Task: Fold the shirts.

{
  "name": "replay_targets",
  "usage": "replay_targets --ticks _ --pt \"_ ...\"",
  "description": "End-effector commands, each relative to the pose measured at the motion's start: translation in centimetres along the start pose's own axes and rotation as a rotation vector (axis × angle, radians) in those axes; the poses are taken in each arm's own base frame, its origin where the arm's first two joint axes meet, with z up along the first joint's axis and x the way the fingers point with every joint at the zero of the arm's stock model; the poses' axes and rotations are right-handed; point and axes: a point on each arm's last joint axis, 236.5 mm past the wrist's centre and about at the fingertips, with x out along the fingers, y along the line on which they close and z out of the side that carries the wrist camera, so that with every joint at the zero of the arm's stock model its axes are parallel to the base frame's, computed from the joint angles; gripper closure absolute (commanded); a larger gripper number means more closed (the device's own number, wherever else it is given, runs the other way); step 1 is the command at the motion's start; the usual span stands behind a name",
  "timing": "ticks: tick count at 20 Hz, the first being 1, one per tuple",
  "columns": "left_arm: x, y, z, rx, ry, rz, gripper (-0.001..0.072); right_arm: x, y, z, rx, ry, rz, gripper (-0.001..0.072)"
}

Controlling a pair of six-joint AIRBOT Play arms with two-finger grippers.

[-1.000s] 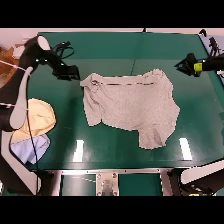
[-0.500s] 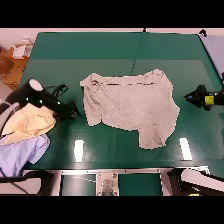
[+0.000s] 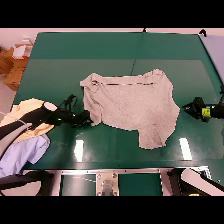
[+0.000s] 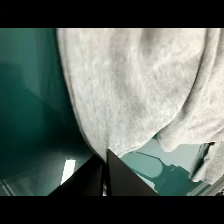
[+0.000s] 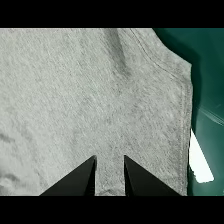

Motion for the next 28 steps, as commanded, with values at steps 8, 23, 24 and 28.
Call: replay_targets --ticks 8,23,24,28 --pt "-7.6 6.0 4.6 -0.017 -0.025 0.046 0.0688 -0.9 -7.2 -4.3 0.279 0.080 -0.084 0.0320" --pt "-7.7 5.9 4.2 0.010 -0.007 0.039 0.0688 6.8 -8.4 -7.3 0.231 0.162 -0.038 0.0613" --pt "-7.7 5.9 4.2 0.011 -0.007 0.039 0.0688 6.7 -8.3 -6.7 0.216 0.154 -0.033 0.0697" --pt "-10.7 1.8 6.0 0.115 -0.024 -0.007 0.0689 3.2 -2.8 -1.3 0.123 0.086 0.097 0.0699"
